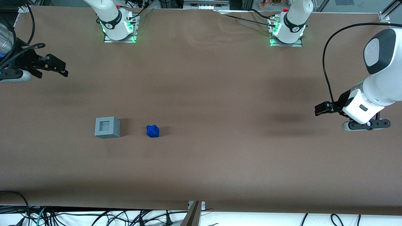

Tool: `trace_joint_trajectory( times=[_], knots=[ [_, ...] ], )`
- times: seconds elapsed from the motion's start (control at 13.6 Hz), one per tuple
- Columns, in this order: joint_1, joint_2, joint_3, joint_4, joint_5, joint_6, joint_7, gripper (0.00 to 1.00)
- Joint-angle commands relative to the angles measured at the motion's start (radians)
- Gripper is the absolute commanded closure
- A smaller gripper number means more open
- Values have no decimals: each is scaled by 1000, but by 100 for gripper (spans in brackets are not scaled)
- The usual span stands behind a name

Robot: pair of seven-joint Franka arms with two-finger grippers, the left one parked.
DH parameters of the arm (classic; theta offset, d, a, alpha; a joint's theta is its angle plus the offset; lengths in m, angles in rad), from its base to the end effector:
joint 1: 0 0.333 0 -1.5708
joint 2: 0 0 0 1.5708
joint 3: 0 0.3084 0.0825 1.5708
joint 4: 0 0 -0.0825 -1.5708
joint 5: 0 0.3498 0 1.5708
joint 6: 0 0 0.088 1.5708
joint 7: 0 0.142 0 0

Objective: Insert blue part into gray base with right arm

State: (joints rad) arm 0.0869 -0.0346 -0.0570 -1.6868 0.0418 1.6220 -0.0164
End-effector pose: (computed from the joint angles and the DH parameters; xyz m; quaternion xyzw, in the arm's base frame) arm 0.5104 0.0206 0.5534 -0.9994 -0.0218 0.0153 0.0217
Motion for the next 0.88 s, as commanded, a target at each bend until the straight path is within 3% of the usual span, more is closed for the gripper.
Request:
trace_joint_trajectory(
  times=[0.0, 0.81],
  knots=[
    [-13, -5, 6, 2, -2, -13, -23, 1],
    [-13, -5, 5, -1, -3, -21, -37, 1]
  ],
)
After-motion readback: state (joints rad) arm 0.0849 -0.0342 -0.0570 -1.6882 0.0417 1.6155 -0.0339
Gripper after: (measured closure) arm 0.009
